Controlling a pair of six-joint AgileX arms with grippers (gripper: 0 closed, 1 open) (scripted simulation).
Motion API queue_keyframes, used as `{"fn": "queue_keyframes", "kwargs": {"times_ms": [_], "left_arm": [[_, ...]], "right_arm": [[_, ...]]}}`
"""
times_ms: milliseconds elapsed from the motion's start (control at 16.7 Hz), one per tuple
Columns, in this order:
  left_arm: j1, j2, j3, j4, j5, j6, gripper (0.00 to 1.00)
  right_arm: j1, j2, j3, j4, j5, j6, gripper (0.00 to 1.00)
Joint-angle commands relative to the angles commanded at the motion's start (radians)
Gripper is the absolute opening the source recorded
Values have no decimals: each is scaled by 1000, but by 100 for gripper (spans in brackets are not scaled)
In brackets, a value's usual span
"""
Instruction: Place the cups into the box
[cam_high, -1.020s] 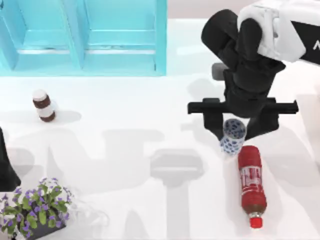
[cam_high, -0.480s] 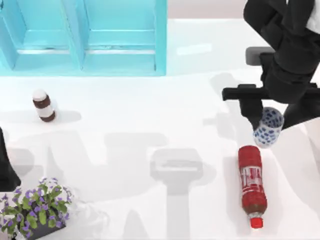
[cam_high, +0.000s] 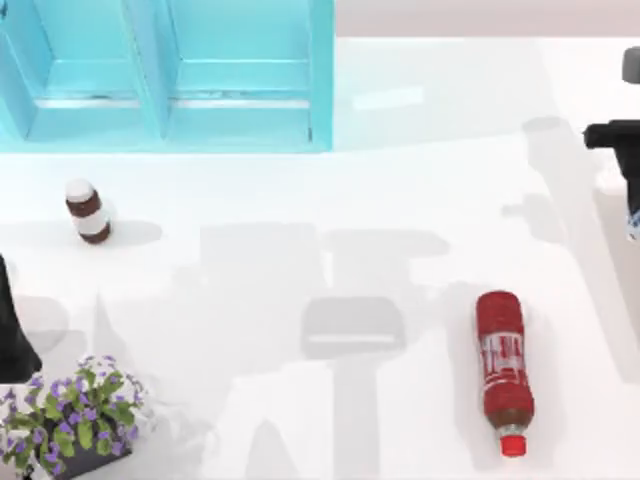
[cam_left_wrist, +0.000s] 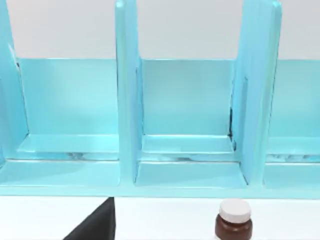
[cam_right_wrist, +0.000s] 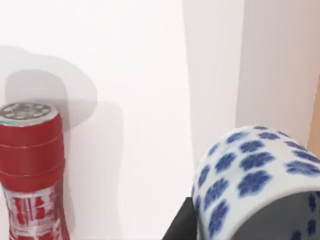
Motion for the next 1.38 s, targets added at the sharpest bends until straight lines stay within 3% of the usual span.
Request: {"fn": "queue_keyframes", "kwargs": {"times_ms": [360,600,1020,1380], "left_arm": [[0,0,0,0,0,0,100],[0,0,0,0,0,0,100],[0,0,0,0,0,0,100],[0,0,0,0,0,0,100]], "right_arm": [[-389,-6,69,-71,1,-396,0],[-550,-13,90,-99,4,-558,0],[-565,-7,76,-87,5,-575,0],[-566,-9,-103,95,4,-574,0]]}}
